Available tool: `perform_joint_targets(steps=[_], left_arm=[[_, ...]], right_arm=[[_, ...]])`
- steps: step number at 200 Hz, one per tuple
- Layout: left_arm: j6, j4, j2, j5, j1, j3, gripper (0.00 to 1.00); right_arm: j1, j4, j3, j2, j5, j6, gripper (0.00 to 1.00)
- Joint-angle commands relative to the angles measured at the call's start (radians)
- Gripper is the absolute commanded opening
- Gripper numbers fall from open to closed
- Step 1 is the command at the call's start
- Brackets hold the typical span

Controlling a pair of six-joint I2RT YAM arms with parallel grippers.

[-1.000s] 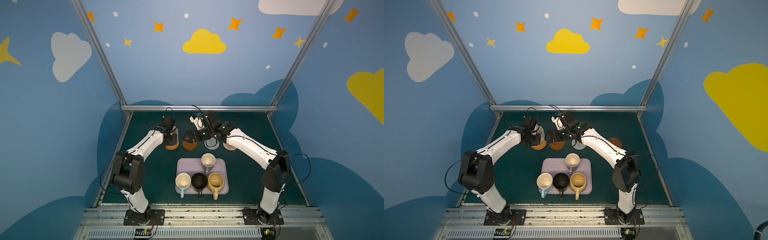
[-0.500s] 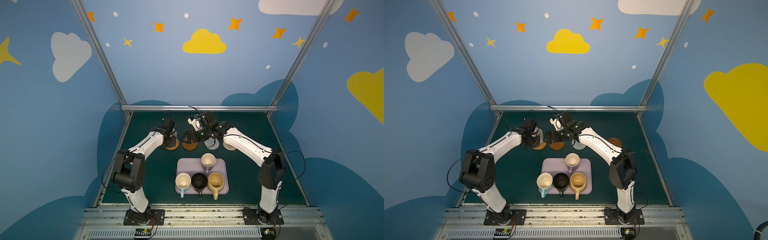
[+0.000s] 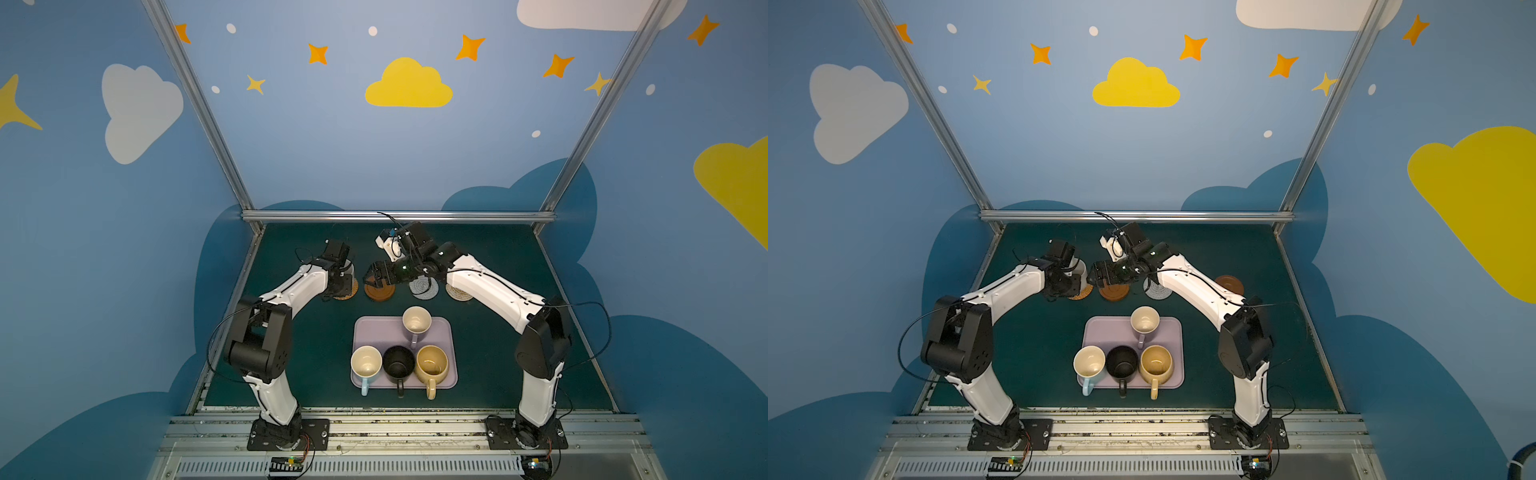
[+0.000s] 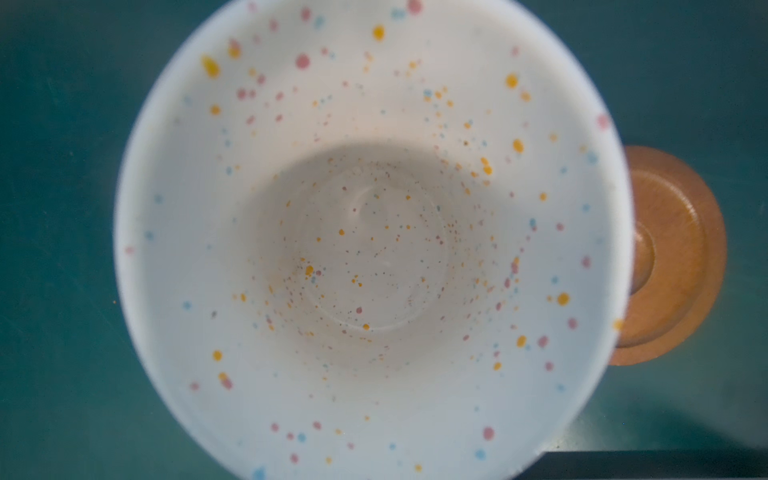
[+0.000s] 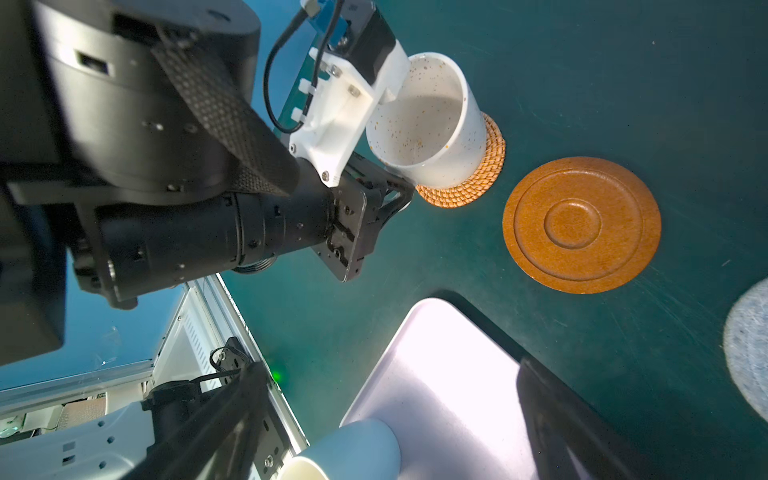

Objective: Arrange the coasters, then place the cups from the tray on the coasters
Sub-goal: 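Lower the speckled mug onto the woven rattan coaster with the left gripper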

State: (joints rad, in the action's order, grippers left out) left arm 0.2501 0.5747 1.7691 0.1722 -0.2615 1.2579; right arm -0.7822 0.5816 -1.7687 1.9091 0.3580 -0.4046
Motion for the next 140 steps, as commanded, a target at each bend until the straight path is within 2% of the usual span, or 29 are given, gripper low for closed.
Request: perform_joint_targets(steps=[1, 59, 140], left_arm=[[-0.002, -0.059, -0.015, 0.003, 0.004, 0.003, 0.03], [-0.004, -0.055, -0.010, 0.024, 0.009, -0.012, 0.03], [0.026, -0.089, -0.024, -0.032, 0.011, -0.029, 0.06]], right_arm=[[0.003, 0.006, 0.006, 0.004, -0.001, -0.002, 0.93], [0.004, 0.008, 0.009, 0.005, 0.001, -0.001, 0.93], [0.006, 0.005, 0.025, 0.001, -0.001, -0.007, 0.93]])
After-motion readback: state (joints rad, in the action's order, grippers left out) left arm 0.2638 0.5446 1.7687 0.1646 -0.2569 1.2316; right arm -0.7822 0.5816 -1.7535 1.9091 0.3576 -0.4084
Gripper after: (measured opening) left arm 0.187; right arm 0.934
